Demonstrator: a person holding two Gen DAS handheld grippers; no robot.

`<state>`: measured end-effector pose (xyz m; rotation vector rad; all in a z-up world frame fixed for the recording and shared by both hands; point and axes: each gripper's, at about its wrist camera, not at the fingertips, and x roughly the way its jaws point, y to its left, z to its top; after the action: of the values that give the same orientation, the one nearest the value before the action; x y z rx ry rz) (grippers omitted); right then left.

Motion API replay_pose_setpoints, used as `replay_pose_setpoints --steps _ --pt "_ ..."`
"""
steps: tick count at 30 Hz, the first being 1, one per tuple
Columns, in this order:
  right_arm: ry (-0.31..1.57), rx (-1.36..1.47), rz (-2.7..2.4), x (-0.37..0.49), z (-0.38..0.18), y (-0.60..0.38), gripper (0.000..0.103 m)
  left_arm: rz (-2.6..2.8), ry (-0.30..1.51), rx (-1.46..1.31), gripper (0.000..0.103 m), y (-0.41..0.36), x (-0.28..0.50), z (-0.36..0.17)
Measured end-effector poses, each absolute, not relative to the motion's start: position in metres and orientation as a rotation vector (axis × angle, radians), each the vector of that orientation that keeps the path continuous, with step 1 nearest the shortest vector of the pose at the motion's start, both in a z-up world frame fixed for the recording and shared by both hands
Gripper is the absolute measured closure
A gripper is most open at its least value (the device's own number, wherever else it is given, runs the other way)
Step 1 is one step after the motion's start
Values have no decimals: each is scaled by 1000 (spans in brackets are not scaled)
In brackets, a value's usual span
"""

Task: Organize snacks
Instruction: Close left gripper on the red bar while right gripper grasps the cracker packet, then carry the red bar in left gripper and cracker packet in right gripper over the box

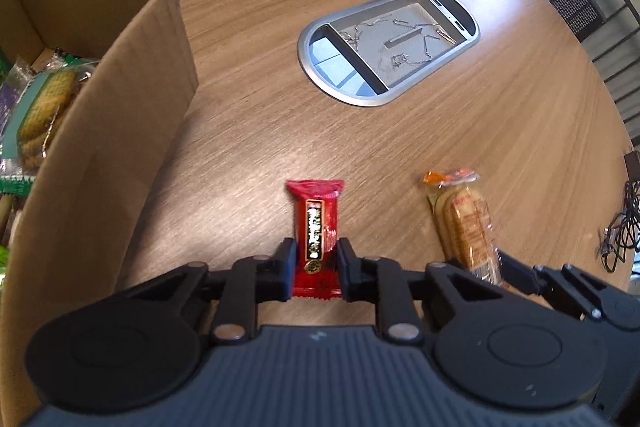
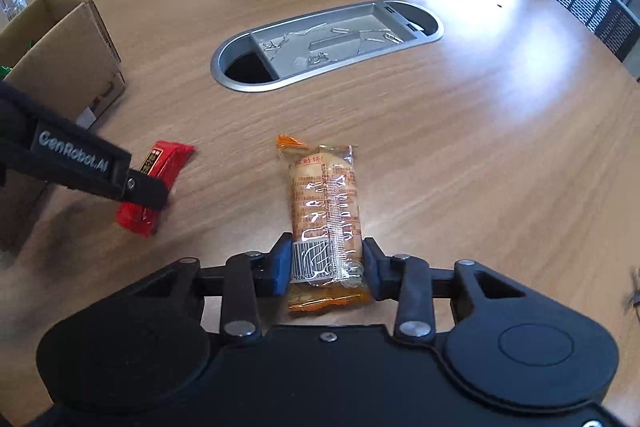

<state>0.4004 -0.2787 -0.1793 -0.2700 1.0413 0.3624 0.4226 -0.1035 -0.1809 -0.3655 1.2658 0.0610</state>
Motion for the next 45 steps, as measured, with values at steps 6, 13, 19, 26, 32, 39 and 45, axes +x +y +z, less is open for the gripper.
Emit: replay_pose_setpoints --steps 6,13,19,26,32,39,45 --pt "1066 -186 325 378 -173 -278 68 48 1249 -348 84 -98 412 -169" --pt "1057 -99 295 358 -154 -269 68 22 1224 -332 84 -91 389 -148" --pt "1027 -42 273 338 -131 -265 68 9 1182 -334 84 -78 366 -125" --pt "984 -1 259 312 -107 -257 68 1 1136 -342 84 -60 338 -99" --pt "963 5 263 290 -93 -244 68 -1 1094 -344 84 -49 315 -80" --pt "922 17 277 266 -76 -229 68 4 1049 -345 84 -33 290 -60" --pt "899 22 293 254 -66 -217 68 14 1017 -343 84 -18 274 -46"
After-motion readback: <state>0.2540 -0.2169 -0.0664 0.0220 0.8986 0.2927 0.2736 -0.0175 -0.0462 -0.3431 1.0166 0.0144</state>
